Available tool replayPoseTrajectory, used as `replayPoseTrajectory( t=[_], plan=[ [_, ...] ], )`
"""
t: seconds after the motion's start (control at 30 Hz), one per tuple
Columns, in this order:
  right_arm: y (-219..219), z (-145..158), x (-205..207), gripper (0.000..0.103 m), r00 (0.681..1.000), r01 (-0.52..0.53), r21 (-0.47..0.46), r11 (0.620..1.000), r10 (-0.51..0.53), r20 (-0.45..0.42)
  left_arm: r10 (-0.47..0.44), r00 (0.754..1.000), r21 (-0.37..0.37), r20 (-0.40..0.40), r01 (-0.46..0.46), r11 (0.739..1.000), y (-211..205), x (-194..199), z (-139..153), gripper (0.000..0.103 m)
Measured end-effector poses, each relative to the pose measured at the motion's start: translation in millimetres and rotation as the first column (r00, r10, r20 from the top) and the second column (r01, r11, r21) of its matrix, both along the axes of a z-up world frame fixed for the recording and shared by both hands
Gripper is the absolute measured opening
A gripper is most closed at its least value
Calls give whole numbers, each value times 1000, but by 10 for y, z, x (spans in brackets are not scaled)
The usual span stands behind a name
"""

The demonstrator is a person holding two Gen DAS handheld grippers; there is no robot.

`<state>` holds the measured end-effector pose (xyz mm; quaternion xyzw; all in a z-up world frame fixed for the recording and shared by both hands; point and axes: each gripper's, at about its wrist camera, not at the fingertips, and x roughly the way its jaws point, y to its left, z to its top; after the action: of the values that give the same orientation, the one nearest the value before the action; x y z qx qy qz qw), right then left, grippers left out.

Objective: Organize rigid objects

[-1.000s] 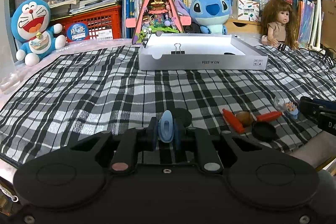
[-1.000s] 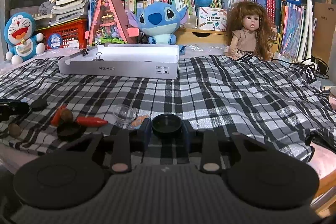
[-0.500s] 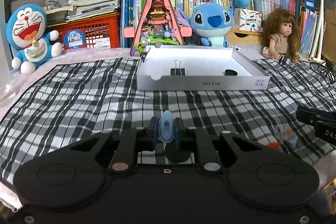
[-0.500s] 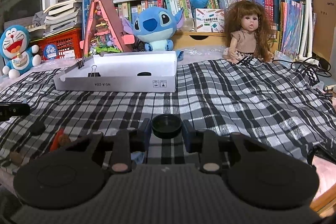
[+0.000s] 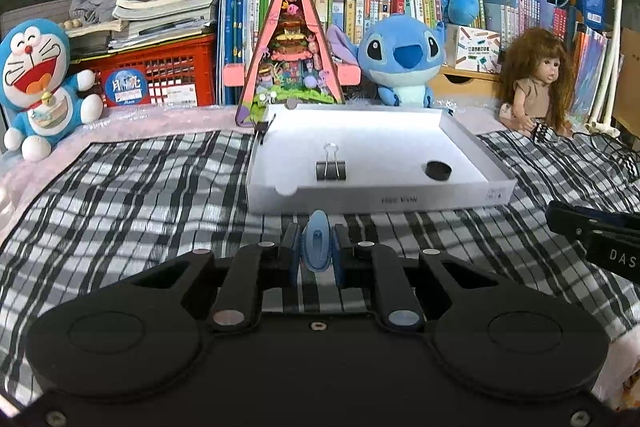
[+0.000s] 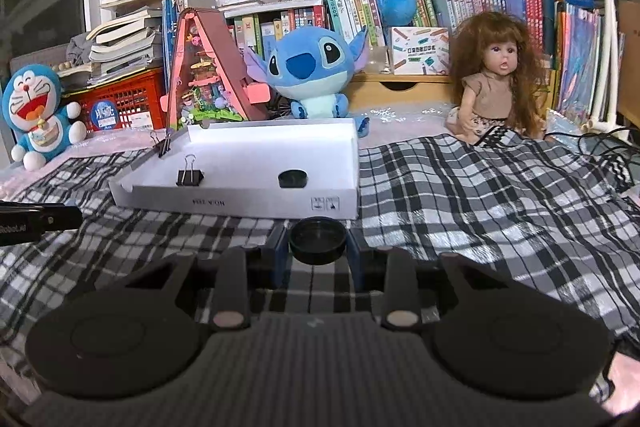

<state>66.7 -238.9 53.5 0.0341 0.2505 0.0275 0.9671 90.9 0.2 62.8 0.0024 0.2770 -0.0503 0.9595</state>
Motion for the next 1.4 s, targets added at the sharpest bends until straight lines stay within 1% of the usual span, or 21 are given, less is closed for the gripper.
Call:
replayPoseTrajectory(
  t=[0.17, 0.33, 0.5, 0.67, 0.77, 0.93, 1.03, 1.2, 1.4],
  plan=[
    [-6, 109, 182, 37, 1000, -18, 27, 999, 19, -12, 2, 1000, -32, -27, -3, 999, 8, 246, 124, 15],
    [-44, 231, 387, 37, 998, -47, 84, 995, 49, -28, 0, 998, -46, -61, -3, 999, 9, 522, 236, 15],
    [-56, 365, 669, 37, 996, -58, 93, 994, 64, -59, -24, 993, -75, -114, 16, 997, -38, 844, 342, 15],
    [-41, 499, 988, 37, 992, -72, 109, 991, 83, -98, -35, 989, -58, -145, 26, 998, -155, 1171, 414, 15],
    [-3, 527, 1194, 37, 986, -79, 118, 990, 95, -136, -41, 983, -62, -179, 30, 998, -222, 1388, 423, 15],
    [96, 463, 1542, 37, 968, -91, 101, 991, 112, -223, -41, 973, -29, -226, 35, 999, -336, 1711, 328, 15],
    [136, 395, 1727, 37, 959, -86, 91, 992, 108, -264, -34, 967, -33, -253, 26, 999, -362, 1859, 235, 15],
    [184, 262, 1955, 37, 947, -82, 62, 995, 97, -306, -10, 962, -46, -271, -2, 999, -338, 2079, 101, 15],
    [175, 103, 2168, 37, 936, -65, 66, 996, 84, -342, 1, 959, -42, -283, -13, 999, -326, 2255, -6, 15]
  ],
)
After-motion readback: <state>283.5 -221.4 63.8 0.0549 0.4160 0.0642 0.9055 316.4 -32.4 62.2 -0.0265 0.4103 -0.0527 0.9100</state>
